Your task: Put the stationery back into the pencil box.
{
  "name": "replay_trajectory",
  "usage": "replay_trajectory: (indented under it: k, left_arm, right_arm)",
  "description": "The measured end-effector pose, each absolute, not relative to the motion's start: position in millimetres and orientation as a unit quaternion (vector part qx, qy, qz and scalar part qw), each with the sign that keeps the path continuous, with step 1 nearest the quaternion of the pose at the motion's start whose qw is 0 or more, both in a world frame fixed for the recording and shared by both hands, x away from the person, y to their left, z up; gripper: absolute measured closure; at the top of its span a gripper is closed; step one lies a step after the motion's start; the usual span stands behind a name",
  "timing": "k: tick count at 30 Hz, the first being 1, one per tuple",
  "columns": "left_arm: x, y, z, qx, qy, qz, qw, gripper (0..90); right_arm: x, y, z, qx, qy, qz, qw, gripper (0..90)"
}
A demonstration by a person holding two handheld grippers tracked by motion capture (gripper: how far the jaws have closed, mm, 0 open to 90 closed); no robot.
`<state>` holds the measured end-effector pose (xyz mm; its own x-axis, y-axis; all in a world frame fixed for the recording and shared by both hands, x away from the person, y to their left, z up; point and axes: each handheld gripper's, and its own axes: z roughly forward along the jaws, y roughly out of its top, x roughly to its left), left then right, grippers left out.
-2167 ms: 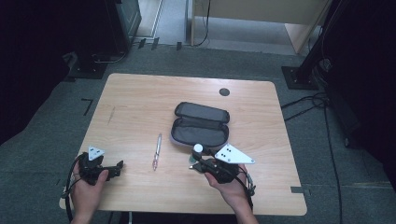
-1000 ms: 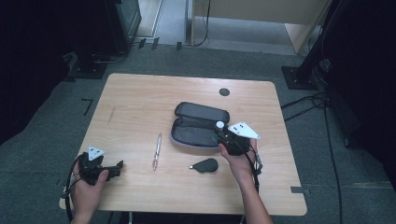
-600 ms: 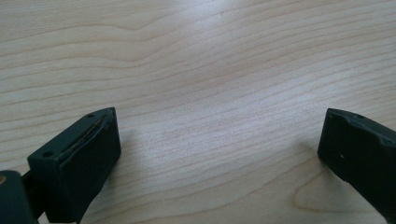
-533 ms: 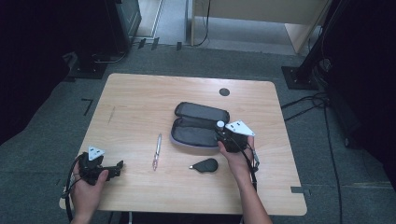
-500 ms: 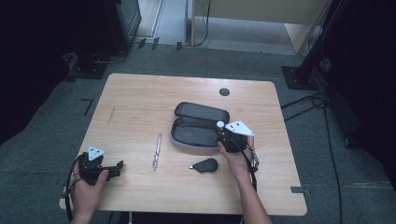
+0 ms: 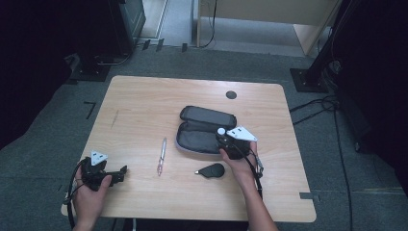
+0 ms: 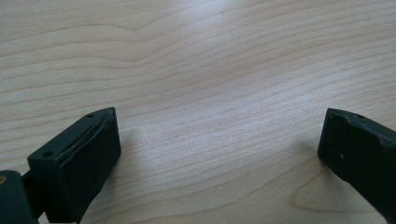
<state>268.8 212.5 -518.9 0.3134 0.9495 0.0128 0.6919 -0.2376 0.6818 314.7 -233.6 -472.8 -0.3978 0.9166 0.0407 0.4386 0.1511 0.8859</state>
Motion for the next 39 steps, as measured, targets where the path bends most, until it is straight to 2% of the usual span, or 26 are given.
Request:
replay_trajectory:
  k: [11,14,17,25,39]
  left_arm:
    - [268.8,212.5,-518.9,0.755,0.544,0.220,0.293,0.0]
    - [268.8,212.4,-518.9,0.755,0.544,0.219,0.293,0.0]
    - [268.8,212.4,-518.9,0.755,0.544,0.219,0.293,0.0]
    - [268.8,212.5,-518.9,0.755,0.543,0.220,0.293,0.0]
    - [268.8,212.5,-518.9,0.755,0.544,0.219,0.293,0.0]
  right_arm:
    - [312.1,-233.2,-471.8,0.478,0.702,0.427,0.311,65.3]
    - [312.3,-233.7,-472.4,0.481,0.705,0.433,0.290,64.4]
    - [311.5,-234.4,-471.3,0.479,0.704,0.450,0.269,59.7]
    - [309.4,-240.7,-467.8,0.482,0.691,0.482,0.241,57.4]
    - [313.4,-240.2,-471.1,0.501,0.687,0.472,0.234,62.5]
